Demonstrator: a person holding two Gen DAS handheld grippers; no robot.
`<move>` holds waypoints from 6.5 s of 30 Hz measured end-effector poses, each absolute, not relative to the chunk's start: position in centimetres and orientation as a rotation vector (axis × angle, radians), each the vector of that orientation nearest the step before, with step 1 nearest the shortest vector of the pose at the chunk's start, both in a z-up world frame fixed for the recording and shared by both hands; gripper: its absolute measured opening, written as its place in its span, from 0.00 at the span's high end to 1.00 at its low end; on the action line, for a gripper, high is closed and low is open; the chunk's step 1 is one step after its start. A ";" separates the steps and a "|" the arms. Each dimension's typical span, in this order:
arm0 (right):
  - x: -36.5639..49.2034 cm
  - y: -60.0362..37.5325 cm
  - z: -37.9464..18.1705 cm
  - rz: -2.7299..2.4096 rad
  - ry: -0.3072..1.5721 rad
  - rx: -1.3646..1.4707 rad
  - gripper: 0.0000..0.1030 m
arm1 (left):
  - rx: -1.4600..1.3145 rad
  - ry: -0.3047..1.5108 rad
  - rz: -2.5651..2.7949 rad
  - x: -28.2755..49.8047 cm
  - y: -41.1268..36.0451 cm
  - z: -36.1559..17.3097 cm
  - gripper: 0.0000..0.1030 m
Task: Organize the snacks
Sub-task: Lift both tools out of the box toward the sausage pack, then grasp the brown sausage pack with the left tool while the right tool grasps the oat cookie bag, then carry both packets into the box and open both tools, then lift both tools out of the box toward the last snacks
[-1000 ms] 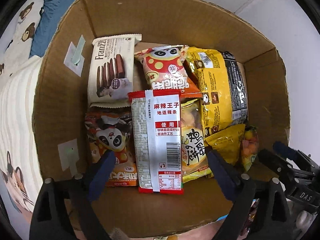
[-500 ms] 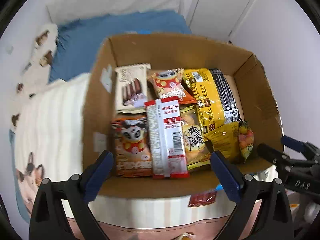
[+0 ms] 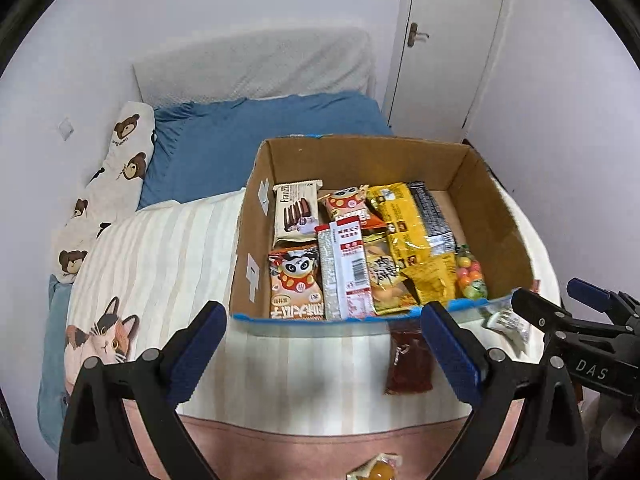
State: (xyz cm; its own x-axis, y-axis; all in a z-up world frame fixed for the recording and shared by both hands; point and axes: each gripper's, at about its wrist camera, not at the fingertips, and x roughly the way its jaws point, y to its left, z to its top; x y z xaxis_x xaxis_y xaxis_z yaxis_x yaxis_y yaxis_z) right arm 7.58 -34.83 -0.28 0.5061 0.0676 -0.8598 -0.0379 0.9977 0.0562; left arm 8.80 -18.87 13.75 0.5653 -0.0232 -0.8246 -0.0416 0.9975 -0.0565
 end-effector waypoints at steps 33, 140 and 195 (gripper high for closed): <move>8.4 -52.5 -12.1 -0.063 1.250 0.468 0.05 | -0.064 1.280 -0.038 9.3 -28.9 3.1 0.03; 33.5 -37.8 -6.6 0.088 1.322 0.154 0.13 | -0.398 1.504 -0.277 38.4 -23.0 4.6 0.21; 2.5 -35.6 4.6 0.092 0.956 0.062 0.10 | -0.097 1.007 -0.014 6.6 -19.6 15.4 0.06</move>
State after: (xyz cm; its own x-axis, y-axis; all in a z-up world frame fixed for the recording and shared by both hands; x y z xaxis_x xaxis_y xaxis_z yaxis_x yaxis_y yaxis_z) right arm 2.45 -35.55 4.58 0.5737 0.1058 -0.8122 -0.0509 0.9943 0.0935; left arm 6.62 -19.59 15.43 0.5348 -0.0567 -0.8431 -0.0326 0.9956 -0.0876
